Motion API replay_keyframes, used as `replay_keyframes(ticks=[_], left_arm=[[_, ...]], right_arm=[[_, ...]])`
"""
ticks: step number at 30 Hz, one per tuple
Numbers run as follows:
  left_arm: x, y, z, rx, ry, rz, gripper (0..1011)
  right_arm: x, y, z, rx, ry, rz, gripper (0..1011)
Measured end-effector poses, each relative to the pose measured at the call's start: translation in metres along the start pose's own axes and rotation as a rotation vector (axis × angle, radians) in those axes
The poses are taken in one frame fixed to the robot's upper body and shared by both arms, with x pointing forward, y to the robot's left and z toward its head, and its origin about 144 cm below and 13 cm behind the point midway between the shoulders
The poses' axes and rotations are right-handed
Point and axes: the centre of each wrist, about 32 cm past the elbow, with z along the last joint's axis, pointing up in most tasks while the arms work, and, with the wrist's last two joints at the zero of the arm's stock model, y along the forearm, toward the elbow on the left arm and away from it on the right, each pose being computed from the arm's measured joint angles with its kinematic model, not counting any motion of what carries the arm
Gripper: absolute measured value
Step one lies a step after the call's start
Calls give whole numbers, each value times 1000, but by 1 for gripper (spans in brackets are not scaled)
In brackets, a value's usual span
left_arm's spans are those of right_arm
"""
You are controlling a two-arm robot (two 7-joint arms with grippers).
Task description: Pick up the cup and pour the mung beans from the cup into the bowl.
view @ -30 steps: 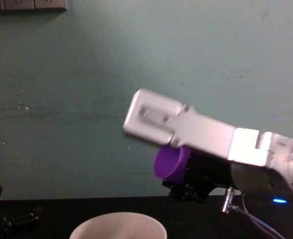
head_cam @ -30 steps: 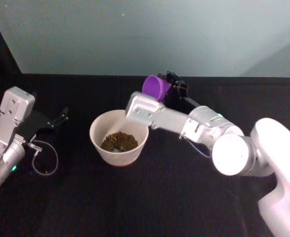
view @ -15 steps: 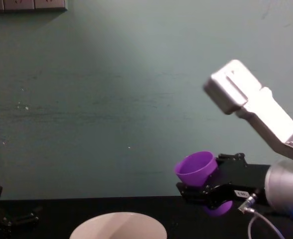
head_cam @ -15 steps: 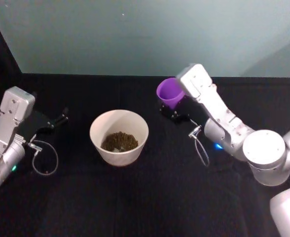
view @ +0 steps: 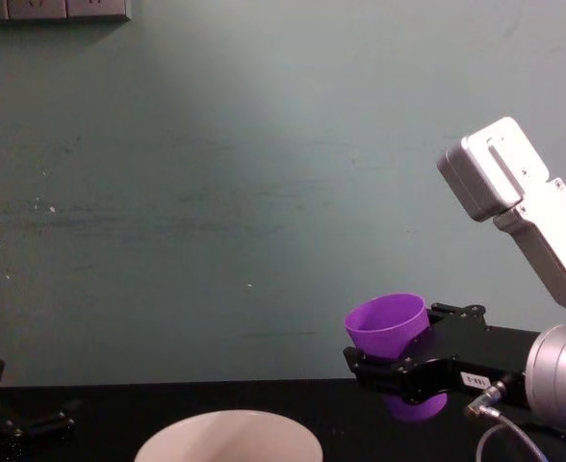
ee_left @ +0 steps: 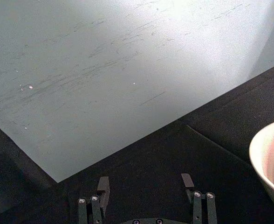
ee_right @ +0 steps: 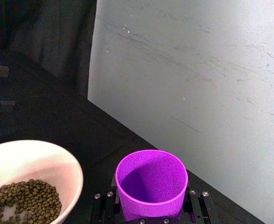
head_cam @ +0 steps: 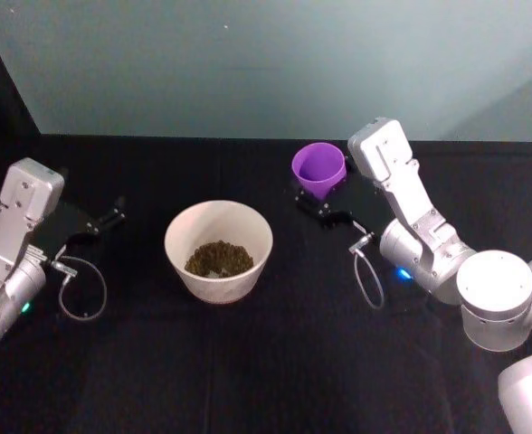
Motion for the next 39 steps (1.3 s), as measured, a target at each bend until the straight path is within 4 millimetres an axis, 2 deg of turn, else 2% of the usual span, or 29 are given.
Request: replay_keyframes(ticks=[11, 17, 27, 39], left_arm=[[0, 0, 0, 0, 0, 0, 1000], [0, 0, 0, 0, 0, 0, 1000], [0, 0, 0, 0, 0, 0, 1000], [0, 0, 0, 0, 0, 0, 1000]], right_arm=[[0, 0, 0, 2, -4, -2, 726], [0, -4, -8, 35, 6, -9, 726], [-7, -7, -51, 93, 153, -2, 726], [-10, 3, -82, 105, 298, 49, 724]])
